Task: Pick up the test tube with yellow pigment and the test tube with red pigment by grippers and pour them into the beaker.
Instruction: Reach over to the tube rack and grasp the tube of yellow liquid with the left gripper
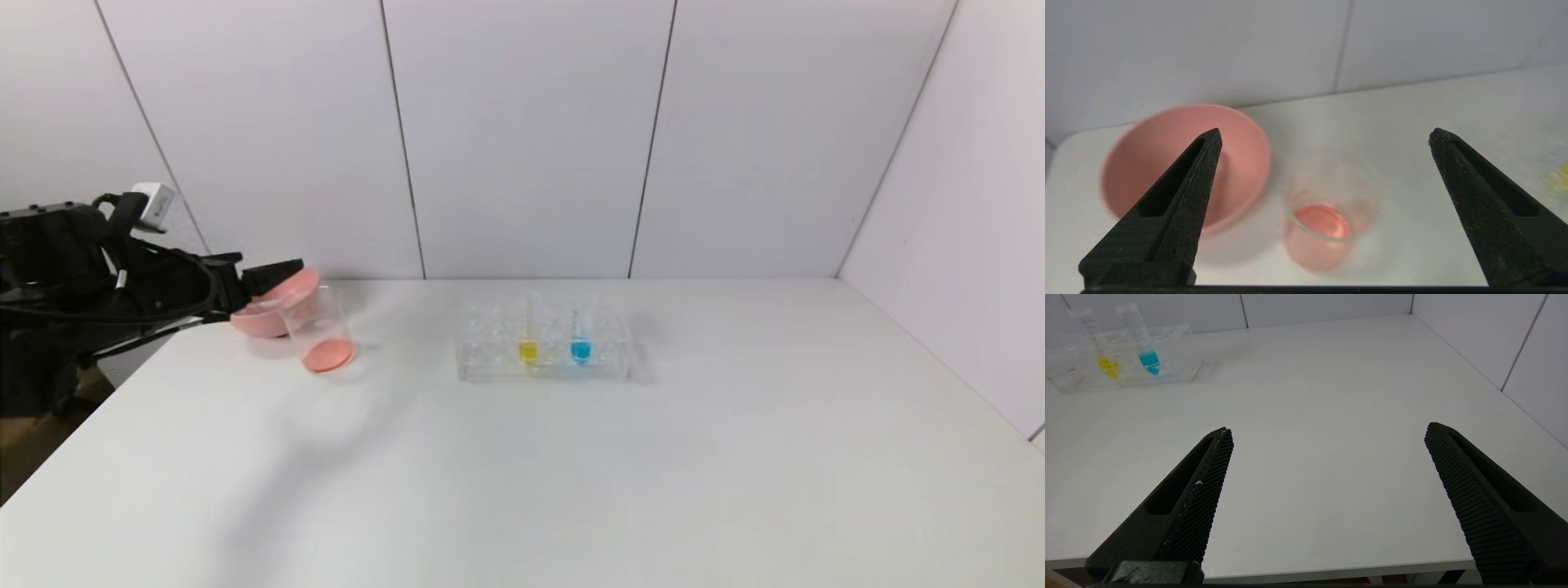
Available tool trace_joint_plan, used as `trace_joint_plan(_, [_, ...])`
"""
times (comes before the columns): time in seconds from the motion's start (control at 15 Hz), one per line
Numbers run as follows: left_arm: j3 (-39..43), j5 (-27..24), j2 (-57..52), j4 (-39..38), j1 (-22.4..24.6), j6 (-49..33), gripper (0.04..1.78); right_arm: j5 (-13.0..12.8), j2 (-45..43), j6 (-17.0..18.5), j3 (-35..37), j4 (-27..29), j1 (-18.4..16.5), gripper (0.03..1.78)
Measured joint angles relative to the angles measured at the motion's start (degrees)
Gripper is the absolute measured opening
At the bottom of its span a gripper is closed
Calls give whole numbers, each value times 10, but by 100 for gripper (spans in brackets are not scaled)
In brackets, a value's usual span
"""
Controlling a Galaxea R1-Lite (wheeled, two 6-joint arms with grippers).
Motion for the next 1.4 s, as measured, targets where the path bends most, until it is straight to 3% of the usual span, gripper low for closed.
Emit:
trace_joint_plan(0.13, [71, -66, -60, 2, -44, 4, 176, 0, 0, 0, 0, 0, 0, 171])
trace_joint_plan(0.2, [97, -69, -84, 3, -79, 5, 176, 0, 0, 0, 0, 0, 0, 171])
trace_joint_plan(0.33, [134, -25, -120, 3, -163, 5, 176, 0, 0, 0, 0, 0, 0, 171])
trace_joint_plan(0.47, [153, 64, -134, 0, -255, -3, 176, 0, 0, 0, 0, 0, 0, 171])
trace_joint_plan(0.8, [146, 379, -66, -80, -456, -65, 176, 0, 0, 0, 0, 0, 0, 171])
trace_joint_plan(1.13, [49, 647, 69, -131, -550, -72, 176, 0, 0, 0, 0, 0, 0, 171])
trace_joint_plan(1.4, [-17, 752, 142, -132, -580, -72, 176, 0, 0, 0, 0, 0, 0, 171])
